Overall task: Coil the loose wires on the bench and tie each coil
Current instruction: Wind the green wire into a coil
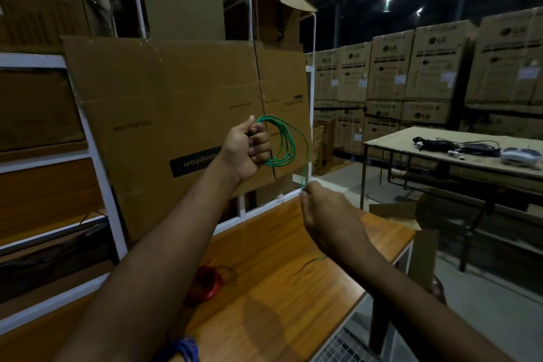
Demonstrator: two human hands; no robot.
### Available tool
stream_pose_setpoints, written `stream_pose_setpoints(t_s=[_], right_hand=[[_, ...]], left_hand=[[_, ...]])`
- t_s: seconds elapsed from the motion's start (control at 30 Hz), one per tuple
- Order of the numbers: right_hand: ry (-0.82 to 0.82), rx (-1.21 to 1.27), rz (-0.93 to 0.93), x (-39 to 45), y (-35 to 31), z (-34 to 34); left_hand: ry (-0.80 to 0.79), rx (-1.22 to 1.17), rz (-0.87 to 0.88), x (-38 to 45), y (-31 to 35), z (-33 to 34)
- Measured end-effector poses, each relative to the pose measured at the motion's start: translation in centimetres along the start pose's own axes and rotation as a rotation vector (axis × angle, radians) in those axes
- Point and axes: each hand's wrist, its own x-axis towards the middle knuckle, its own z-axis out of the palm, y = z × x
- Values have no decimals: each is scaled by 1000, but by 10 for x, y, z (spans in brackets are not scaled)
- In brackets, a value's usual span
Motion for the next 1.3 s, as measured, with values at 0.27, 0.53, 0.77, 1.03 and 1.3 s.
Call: stream_pose_setpoints(t_s=[0.27, 0.53, 0.77, 1.03, 1.3], right_hand=[[-210, -146, -615, 28, -39, -44], [208, 52, -476, 95, -28, -54], [152, 160, -79, 128, 0, -50], [-415, 808, 62, 121, 48, -58], [-659, 1170, 320, 70, 101, -39]], left_hand=[[1, 105, -48, -4, -14, 1], [-22, 233, -49, -8, -22, 8], [-225, 95, -180, -16, -13, 13], [-258, 72, -194, -20, 1, 4], [-211, -15, -93, -15, 20, -2]])
